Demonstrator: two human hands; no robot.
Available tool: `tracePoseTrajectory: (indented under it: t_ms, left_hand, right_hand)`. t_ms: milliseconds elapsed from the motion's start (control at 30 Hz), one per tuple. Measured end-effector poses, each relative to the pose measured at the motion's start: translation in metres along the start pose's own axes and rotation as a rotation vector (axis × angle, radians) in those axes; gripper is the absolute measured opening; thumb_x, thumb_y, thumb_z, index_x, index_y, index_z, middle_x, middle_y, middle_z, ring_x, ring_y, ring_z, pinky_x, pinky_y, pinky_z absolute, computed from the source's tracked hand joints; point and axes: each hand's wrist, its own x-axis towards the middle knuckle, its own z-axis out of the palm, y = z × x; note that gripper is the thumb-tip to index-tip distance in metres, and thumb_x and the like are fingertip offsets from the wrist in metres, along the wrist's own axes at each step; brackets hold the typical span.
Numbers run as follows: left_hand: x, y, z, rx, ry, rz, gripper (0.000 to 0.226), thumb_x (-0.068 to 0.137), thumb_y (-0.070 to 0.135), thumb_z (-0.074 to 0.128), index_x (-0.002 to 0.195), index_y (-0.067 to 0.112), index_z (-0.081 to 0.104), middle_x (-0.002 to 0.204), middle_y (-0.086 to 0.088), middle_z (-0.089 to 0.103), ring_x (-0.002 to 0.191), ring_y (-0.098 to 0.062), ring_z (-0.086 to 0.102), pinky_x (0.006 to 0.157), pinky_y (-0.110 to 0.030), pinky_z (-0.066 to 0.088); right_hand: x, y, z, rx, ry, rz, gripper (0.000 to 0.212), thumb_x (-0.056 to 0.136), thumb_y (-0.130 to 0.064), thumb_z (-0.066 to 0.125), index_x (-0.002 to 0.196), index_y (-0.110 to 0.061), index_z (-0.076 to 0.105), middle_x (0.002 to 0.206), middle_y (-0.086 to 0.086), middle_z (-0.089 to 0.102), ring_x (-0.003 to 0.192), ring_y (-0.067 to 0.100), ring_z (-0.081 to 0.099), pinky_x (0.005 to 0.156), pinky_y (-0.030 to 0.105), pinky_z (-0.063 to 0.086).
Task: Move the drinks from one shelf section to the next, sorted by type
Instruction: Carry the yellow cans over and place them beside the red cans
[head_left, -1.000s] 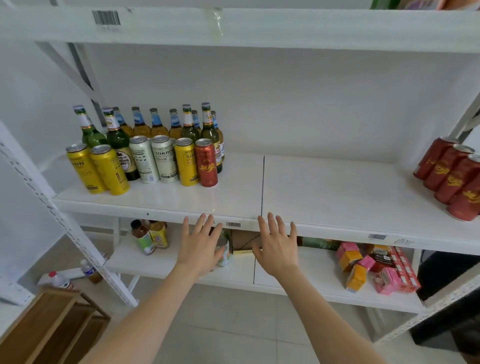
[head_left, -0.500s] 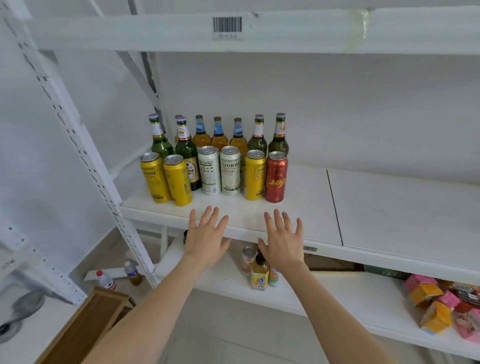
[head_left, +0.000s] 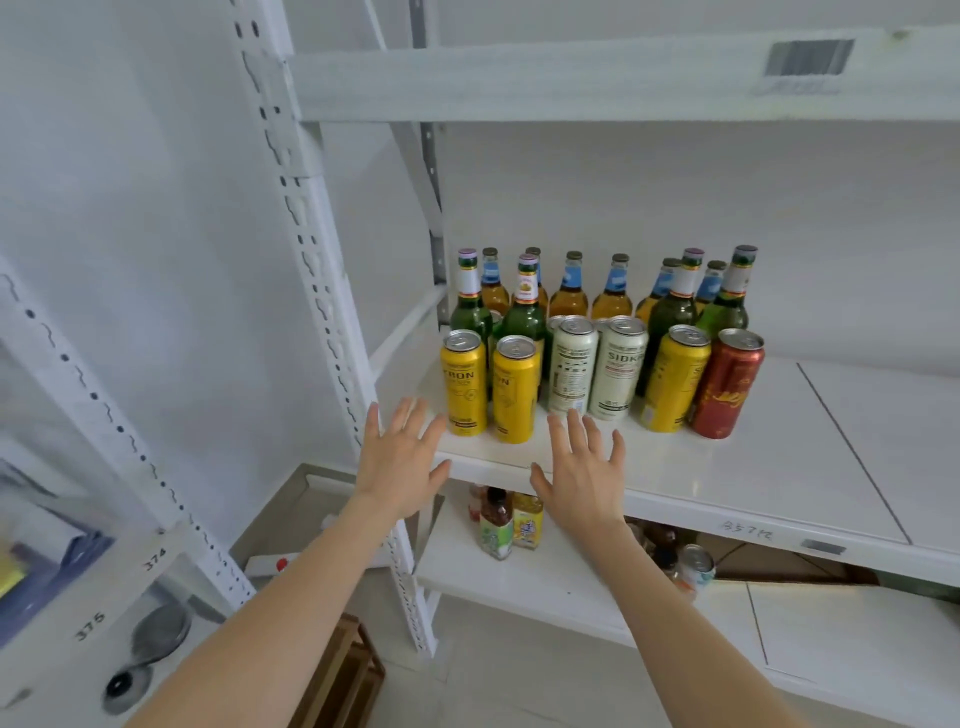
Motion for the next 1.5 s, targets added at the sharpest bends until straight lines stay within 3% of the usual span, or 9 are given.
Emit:
tracePoseTrajectory:
  t_ms: [267, 467, 567, 667, 767, 933, 1167, 1400, 1500]
  left_hand:
    - [0.042, -0.041, 0.013, -0.061, 0.027, 0.012, 0.069, 0.098, 0.058, 0.032, 0.153, 0.018, 0.022, 0.162, -0.009, 0.023, 0.151, -0.027, 0.014, 0.119, -0.058, 0.009]
    - [0.085, -0.031, 0.031, -0.321, 0.037, -0.033, 0.085, 0.091, 0.067, 0.044, 0.153, 0.015, 0.018, 0.154, -0.010, 0.039, 0.143, -0.028, 0.034, 0.117, -0.059, 0.022]
    - [0.104, -0.026, 0.041, -0.524, -0.019, -0.037, 0.091, 0.087, 0.068, 0.050, 0.154, 0.021, 0.011, 0.153, -0.007, 0.042, 0.136, -0.029, 0.044, 0.114, -0.055, 0.031]
    - [0.117, -0.022, 0.043, -0.882, -0.111, -0.040, 0.084, 0.086, 0.061, 0.061, 0.150, 0.030, 0.017, 0.151, 0.000, 0.045, 0.132, -0.023, 0.050, 0.106, -0.044, 0.043]
    - [0.127, -0.022, 0.040, -1.100, -0.149, -0.094, 0.078, 0.081, 0.056, 0.070, 0.144, 0.033, 0.030, 0.145, 0.002, 0.051, 0.126, -0.020, 0.055, 0.099, -0.036, 0.046]
    - [0.140, -0.019, 0.037, -1.311, -0.157, -0.166, 0.076, 0.076, 0.041, 0.081, 0.138, 0.034, 0.038, 0.139, 0.002, 0.055, 0.123, -0.022, 0.054, 0.103, -0.046, 0.047]
    - [0.142, -0.017, 0.039, -1.474, -0.176, -0.229, 0.077, 0.071, 0.025, 0.087, 0.135, 0.031, 0.044, 0.134, 0.001, 0.059, 0.124, -0.022, 0.055, 0.105, -0.053, 0.046]
    - [0.134, -0.020, 0.041, -1.533, -0.136, -0.283, 0.063, 0.070, 0.031, 0.087, 0.120, 0.043, 0.050, 0.118, 0.013, 0.064, 0.111, -0.009, 0.060, 0.087, -0.032, 0.051]
    - [0.125, -0.025, 0.044, -1.584, -0.139, -0.350, 0.061, 0.071, 0.034, 0.086, 0.121, 0.041, 0.051, 0.115, 0.013, 0.065, 0.107, -0.007, 0.061, 0.085, -0.033, 0.053]
  right_hand:
    - [0.035, -0.028, 0.009, 0.052, 0.101, 0.115, 0.079, 0.085, -0.057, 0.056, 0.148, -0.014, 0.034, 0.151, 0.009, 0.042, 0.139, 0.028, 0.037, 0.111, 0.054, 0.028]
    - [0.071, -0.019, 0.024, 0.206, 0.108, 0.172, 0.088, 0.084, -0.061, 0.058, 0.150, -0.011, 0.028, 0.150, 0.007, 0.043, 0.136, 0.028, 0.041, 0.110, 0.050, 0.032]
    - [0.088, -0.015, 0.033, 0.387, 0.073, 0.201, 0.089, 0.084, -0.060, 0.059, 0.151, -0.014, 0.022, 0.152, 0.005, 0.040, 0.137, 0.026, 0.040, 0.110, 0.048, 0.033]
    - [0.098, -0.012, 0.040, 0.708, 0.014, 0.199, 0.083, 0.082, -0.050, 0.068, 0.147, -0.018, 0.027, 0.144, 0.003, 0.047, 0.131, 0.024, 0.046, 0.103, 0.045, 0.042]
    - [0.104, -0.011, 0.042, 1.092, -0.049, 0.247, 0.073, 0.076, -0.032, 0.081, 0.136, -0.021, 0.040, 0.126, -0.003, 0.058, 0.116, 0.019, 0.055, 0.087, 0.027, 0.046]
    - [0.115, -0.009, 0.045, 1.273, -0.136, 0.273, 0.061, 0.071, -0.023, 0.087, 0.120, -0.029, 0.051, 0.113, -0.012, 0.062, 0.108, 0.012, 0.057, 0.081, 0.022, 0.046]
    - [0.116, -0.012, 0.042, 1.395, -0.152, 0.317, 0.068, 0.067, -0.014, 0.089, 0.121, -0.031, 0.051, 0.113, -0.010, 0.065, 0.100, 0.001, 0.061, 0.080, 0.021, 0.048]
    - [0.104, -0.018, 0.035, 1.551, -0.156, 0.464, 0.060, 0.063, -0.022, 0.088, 0.114, -0.032, 0.058, 0.105, -0.006, 0.072, 0.101, 0.016, 0.066, 0.077, 0.032, 0.052]
    - [0.092, -0.021, 0.032, 1.623, -0.174, 0.571, 0.053, 0.069, -0.023, 0.086, 0.114, -0.033, 0.059, 0.106, -0.008, 0.071, 0.100, 0.015, 0.066, 0.070, 0.031, 0.050]
